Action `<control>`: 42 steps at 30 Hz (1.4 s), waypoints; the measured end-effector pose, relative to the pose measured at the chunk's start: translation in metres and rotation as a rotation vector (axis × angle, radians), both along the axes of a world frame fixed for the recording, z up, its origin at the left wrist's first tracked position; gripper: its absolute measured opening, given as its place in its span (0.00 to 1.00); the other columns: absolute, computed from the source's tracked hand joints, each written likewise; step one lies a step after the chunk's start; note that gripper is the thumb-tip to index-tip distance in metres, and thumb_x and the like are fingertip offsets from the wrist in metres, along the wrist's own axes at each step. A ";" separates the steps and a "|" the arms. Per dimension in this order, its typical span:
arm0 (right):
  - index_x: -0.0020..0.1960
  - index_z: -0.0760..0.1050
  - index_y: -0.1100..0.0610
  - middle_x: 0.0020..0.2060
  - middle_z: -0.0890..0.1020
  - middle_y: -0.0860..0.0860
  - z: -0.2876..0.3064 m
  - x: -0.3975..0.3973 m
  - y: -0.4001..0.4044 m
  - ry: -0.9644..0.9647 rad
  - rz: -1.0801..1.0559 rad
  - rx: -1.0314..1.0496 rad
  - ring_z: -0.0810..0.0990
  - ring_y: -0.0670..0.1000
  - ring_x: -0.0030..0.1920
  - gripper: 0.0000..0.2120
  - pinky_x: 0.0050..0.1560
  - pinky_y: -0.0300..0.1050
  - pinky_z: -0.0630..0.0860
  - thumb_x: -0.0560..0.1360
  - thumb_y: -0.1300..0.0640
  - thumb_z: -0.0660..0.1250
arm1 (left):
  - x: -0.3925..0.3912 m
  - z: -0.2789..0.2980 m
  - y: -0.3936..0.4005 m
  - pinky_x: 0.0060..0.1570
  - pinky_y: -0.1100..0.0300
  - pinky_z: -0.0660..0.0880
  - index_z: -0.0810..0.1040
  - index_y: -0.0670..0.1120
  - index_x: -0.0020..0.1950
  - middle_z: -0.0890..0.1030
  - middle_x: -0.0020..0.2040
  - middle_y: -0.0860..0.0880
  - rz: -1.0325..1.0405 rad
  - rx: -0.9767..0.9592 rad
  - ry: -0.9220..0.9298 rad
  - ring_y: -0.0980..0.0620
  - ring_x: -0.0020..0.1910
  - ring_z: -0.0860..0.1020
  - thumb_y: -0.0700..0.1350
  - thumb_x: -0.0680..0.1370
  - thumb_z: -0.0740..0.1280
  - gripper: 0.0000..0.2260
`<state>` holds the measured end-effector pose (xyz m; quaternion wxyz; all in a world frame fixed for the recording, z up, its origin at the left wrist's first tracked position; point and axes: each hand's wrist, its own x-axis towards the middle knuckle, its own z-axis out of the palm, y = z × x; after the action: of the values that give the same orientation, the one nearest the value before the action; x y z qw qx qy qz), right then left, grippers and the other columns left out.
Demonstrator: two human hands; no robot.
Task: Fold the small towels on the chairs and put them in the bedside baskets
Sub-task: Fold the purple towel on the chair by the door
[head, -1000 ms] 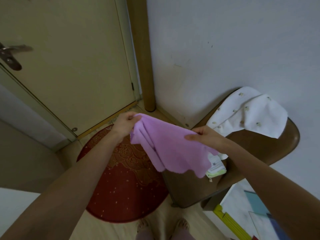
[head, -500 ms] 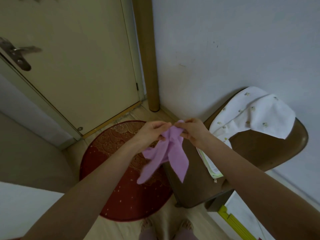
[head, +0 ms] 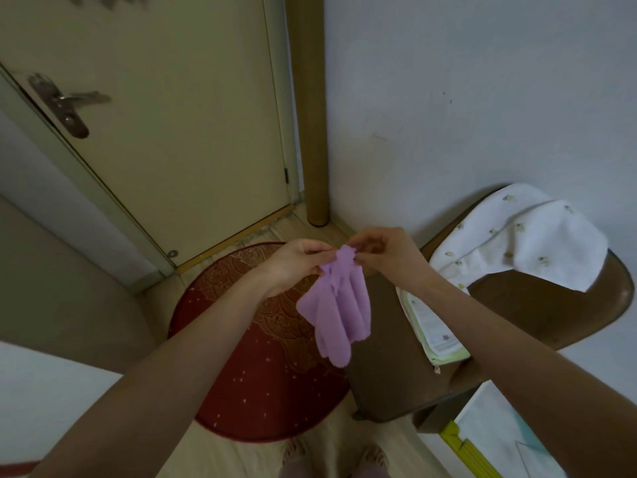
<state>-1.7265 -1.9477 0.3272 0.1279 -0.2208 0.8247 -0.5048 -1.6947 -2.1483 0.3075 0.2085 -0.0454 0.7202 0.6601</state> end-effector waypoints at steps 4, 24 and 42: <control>0.42 0.80 0.53 0.48 0.79 0.46 0.013 -0.009 0.000 0.062 0.060 0.059 0.79 0.46 0.47 0.03 0.47 0.40 0.75 0.74 0.59 0.71 | -0.002 0.003 0.000 0.62 0.49 0.73 0.86 0.47 0.48 0.83 0.52 0.43 -0.029 0.021 -0.033 0.46 0.53 0.79 0.47 0.75 0.69 0.07; 0.39 0.80 0.54 0.32 0.82 0.42 0.018 0.004 -0.014 -0.150 -0.103 -0.153 0.79 0.39 0.36 0.06 0.38 0.31 0.74 0.74 0.61 0.72 | 0.016 0.013 0.013 0.49 0.64 0.79 0.80 0.41 0.53 0.85 0.49 0.45 0.314 0.343 0.066 0.52 0.48 0.83 0.31 0.76 0.66 0.09; 0.39 0.78 0.58 0.36 0.80 0.54 0.011 0.016 -0.013 -0.205 -0.346 -0.307 0.78 0.51 0.39 0.07 0.40 0.42 0.75 0.75 0.59 0.70 | 0.018 0.026 0.029 0.52 0.59 0.78 0.82 0.43 0.55 0.84 0.53 0.45 0.362 0.295 0.083 0.51 0.51 0.82 0.45 0.68 0.74 0.16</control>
<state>-1.7106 -1.9612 0.3380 0.0876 -0.0408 0.7465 -0.6584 -1.6767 -2.1193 0.3339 0.0615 -0.1157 0.6040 0.7862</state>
